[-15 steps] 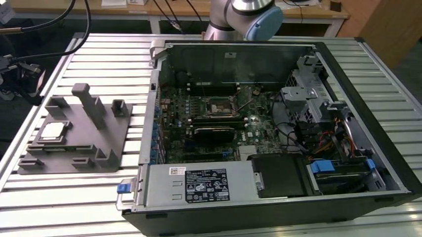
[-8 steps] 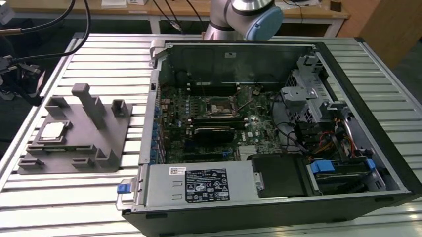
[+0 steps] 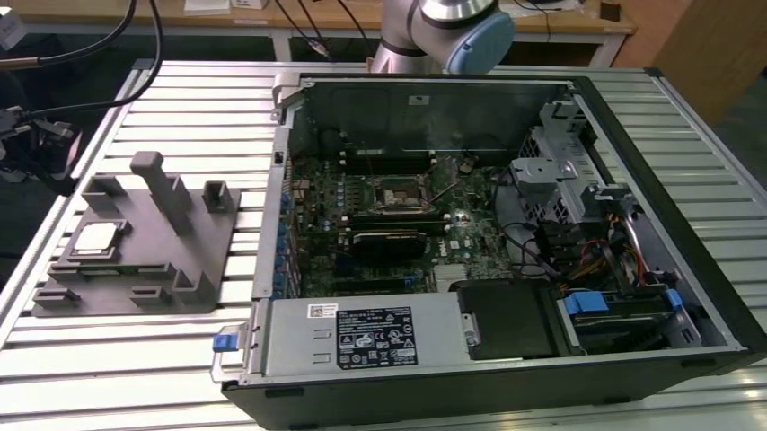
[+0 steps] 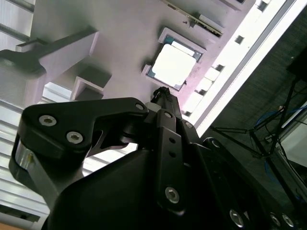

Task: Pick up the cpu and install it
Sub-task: 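Pick up the cpu and move it towards the insertion slot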

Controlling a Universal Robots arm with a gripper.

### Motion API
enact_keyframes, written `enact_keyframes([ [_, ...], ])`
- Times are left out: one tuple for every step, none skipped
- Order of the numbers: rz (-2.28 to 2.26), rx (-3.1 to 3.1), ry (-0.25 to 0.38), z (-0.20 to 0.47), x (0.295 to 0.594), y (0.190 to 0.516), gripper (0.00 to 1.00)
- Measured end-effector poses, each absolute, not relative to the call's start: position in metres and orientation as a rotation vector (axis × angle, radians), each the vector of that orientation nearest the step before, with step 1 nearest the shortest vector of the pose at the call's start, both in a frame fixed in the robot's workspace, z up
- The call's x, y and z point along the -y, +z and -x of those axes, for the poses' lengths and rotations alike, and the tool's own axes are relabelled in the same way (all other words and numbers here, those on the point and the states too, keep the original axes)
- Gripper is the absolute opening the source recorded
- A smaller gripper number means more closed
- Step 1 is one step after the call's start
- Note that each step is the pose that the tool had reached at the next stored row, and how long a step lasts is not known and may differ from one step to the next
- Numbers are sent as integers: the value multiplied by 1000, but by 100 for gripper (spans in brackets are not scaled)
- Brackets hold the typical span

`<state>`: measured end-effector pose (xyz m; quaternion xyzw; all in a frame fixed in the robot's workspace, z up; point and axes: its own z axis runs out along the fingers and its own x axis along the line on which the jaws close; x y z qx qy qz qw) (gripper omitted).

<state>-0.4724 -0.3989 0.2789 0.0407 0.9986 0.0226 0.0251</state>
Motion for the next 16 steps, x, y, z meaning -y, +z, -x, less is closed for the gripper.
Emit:
enact_keyframes([
  [-126, -3088, 70, 473, 399, 278, 11],
  [-126, -3088, 70, 474, 399, 277, 11],
  [-126, -3088, 70, 474, 399, 276, 11],
  [-126, -3088, 70, 475, 399, 276, 11],
  [-126, -3088, 70, 476, 399, 275, 11],
  [-126, -3088, 70, 477, 399, 274, 11],
  [-126, -3088, 70, 478, 399, 273, 11],
  [-126, -3088, 70, 478, 399, 272, 11],
  [-126, -3088, 70, 479, 399, 271, 11],
  [-126, -3088, 70, 480, 399, 271, 11],
  [-126, -3088, 70, 481, 399, 270, 11],
  [-126, -3088, 70, 482, 399, 269, 11],
  [-126, -3088, 70, 483, 399, 268, 11],
  [-126, -3088, 70, 483, 399, 267, 11],
  [-126, -3088, 70, 484, 399, 266, 11],
  [-126, -3088, 70, 484, 399, 265, 11],
])
